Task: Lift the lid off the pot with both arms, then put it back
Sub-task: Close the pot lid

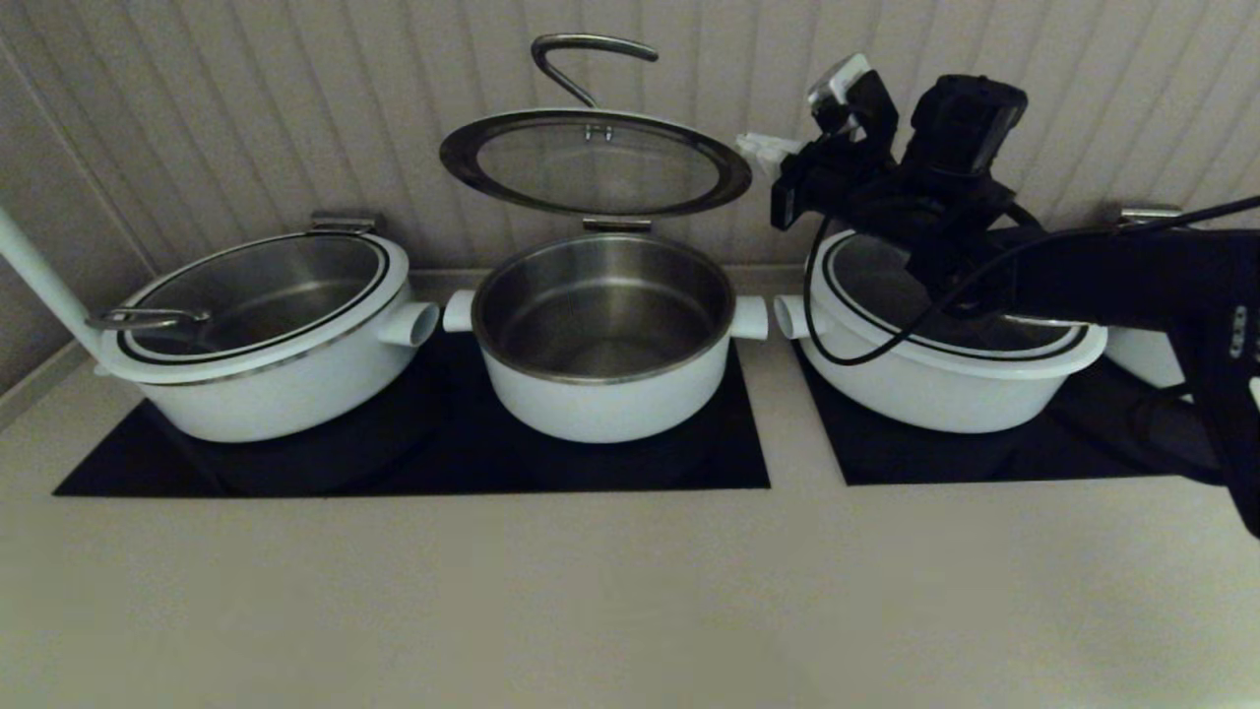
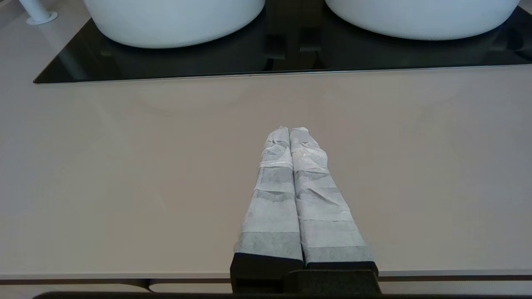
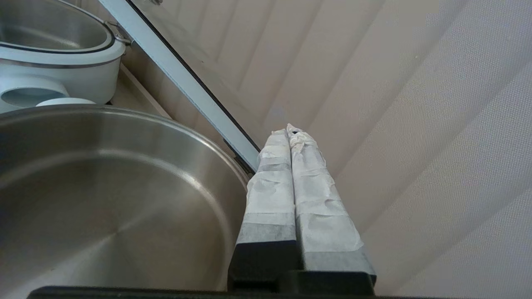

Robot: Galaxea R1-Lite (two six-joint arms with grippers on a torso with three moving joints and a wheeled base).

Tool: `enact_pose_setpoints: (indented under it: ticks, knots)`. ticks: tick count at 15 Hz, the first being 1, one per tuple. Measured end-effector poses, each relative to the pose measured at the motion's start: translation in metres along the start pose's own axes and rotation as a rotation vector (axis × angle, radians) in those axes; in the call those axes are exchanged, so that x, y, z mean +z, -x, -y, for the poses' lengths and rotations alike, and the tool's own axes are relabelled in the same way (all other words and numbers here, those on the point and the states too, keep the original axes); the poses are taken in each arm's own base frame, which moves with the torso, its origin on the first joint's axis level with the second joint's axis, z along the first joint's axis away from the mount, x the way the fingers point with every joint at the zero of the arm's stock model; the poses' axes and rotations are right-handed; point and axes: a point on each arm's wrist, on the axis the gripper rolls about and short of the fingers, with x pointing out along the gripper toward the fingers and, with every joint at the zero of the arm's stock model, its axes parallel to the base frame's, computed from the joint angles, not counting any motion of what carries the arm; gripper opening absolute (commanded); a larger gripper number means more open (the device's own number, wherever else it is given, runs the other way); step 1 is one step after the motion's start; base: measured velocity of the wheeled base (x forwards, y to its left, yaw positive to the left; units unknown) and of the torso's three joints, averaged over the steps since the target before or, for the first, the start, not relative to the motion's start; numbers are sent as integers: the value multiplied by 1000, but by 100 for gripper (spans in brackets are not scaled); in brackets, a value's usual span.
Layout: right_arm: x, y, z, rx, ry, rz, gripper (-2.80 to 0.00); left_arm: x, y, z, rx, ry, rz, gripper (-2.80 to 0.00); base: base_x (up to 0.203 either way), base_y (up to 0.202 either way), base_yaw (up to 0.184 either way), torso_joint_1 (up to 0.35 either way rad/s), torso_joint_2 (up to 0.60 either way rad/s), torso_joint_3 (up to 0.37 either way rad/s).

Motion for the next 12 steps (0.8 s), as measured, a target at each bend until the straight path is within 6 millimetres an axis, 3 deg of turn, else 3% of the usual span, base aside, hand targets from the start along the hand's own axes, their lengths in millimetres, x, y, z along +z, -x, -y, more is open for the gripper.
enact_pose_setpoints:
  ticks: [7,12]
  knots:
    - [12,0,-3,11,5,15,-280,0,0,0,0,0,0,-280,0,0,0,0,0,0]
    - [28,-3,-16,62,-14,24,-280,0,0,0,0,0,0,-280,0,0,0,0,0,0]
